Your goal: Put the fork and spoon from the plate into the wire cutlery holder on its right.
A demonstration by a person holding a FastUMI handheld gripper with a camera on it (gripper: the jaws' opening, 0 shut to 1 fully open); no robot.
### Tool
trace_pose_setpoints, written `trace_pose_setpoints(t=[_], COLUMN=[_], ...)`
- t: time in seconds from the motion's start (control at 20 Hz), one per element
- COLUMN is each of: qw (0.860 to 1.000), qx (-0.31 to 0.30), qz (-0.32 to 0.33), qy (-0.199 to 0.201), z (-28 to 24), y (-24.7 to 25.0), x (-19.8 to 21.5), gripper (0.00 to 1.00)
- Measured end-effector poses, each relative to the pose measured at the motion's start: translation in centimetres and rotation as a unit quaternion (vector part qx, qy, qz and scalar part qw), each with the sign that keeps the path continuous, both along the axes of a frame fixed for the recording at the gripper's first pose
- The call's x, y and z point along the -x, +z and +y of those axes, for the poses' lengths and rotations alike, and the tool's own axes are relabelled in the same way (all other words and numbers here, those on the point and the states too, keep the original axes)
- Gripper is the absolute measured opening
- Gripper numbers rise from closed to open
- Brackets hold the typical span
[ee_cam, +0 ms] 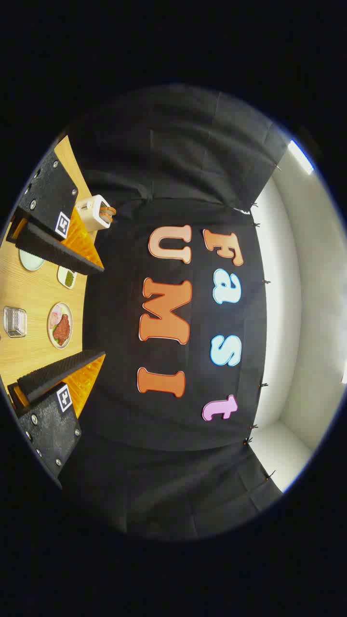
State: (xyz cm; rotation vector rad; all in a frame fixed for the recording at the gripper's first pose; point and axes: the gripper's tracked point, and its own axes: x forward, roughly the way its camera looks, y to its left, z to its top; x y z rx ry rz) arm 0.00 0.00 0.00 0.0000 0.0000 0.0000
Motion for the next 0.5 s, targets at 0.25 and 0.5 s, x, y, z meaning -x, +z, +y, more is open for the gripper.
trace_pose_setpoints(t=[0.25, 0.5], qw=[0.999, 0.999], qx=[0.001, 0.015], qz=[0.004, 0.011], qy=[-0.042, -0.045], z=[0.9, 3.4], y=[-1.0, -0.9], x=[0.4, 0.1], gripper=[0.94, 0.96])
